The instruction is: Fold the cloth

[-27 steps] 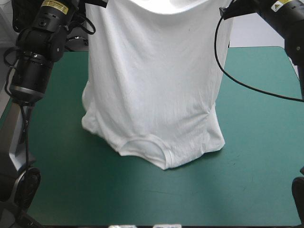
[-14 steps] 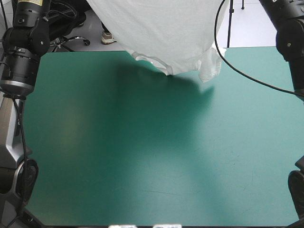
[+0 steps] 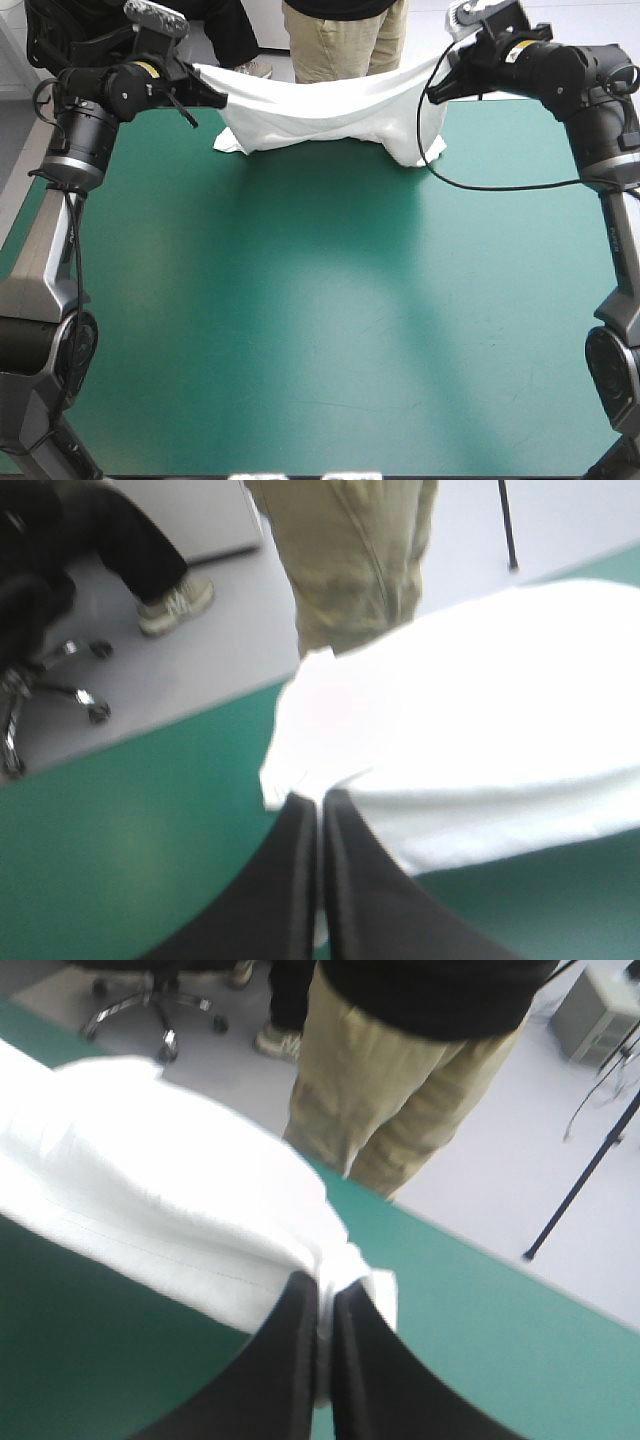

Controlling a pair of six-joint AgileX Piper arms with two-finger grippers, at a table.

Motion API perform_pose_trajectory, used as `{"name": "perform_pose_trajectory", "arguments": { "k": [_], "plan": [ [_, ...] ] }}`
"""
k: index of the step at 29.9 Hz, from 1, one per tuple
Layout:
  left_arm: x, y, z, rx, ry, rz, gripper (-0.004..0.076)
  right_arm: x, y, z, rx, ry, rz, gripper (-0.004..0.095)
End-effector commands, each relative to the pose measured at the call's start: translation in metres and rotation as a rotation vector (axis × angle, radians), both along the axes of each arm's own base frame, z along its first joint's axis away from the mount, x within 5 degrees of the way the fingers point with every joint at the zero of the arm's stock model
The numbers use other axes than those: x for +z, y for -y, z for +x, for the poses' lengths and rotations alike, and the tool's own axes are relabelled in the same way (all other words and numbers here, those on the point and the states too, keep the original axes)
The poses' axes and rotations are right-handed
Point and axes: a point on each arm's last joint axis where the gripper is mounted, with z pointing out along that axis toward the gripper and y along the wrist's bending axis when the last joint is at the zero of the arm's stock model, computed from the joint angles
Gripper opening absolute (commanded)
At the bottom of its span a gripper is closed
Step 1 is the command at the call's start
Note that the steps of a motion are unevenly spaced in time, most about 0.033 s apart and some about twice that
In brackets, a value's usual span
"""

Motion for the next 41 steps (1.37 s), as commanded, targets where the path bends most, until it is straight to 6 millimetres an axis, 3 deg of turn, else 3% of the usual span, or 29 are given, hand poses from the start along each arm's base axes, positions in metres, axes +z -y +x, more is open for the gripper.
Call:
{"name": "perform_pose_trajectory", "arguments": {
  "k": [1, 5, 9, 14, 19, 29, 35, 41],
  "plan": [
    [0.011, -0.003, -0.021, 0.011, -0.021, -0.028, -0.0017, 0.001, 0.001, -0.015, 0.018, -0.051, 0.044, -0.0017],
    [-0.020, -0.004, -0.028, 0.032, -0.135, -0.033, -0.0017, -0.033, -0.002, -0.017, 0.035, -0.185, 0.064, -0.0017],
    [-0.046, -0.008, -0.049, 0.052, -0.188, -0.051, -0.0017, -0.058, -0.003, -0.027, 0.041, -0.283, 0.081, -0.0017],
    [-0.069, -0.012, -0.088, 0.056, -0.261, -0.079, -0.0017, -0.091, -0.003, -0.048, 0.061, -0.420, 0.091, -0.0017],
    [-0.093, -0.020, -0.128, 0.048, -0.372, -0.034, -0.0017, -0.118, 0.004, -0.082, 0.058, -0.529, 0.056, -0.0017],
    [-0.116, -0.033, -0.206, 0.049, -0.486, -0.005, -0.0017, -0.143, 0.019, -0.170, 0.044, -0.687, 0.030, -0.0016],
    [-0.129, -0.038, -0.238, 0.038, -0.636, 0.031, -0.0017, -0.164, 0.022, -0.201, 0.052, -0.844, 0.015, -0.0016],
    [-0.137, -0.045, -0.260, 0.063, -0.700, 0.079, -0.0017, -0.184, 0.025, -0.219, 0.033, -0.922, 0.022, -0.0014]
  ]
}}
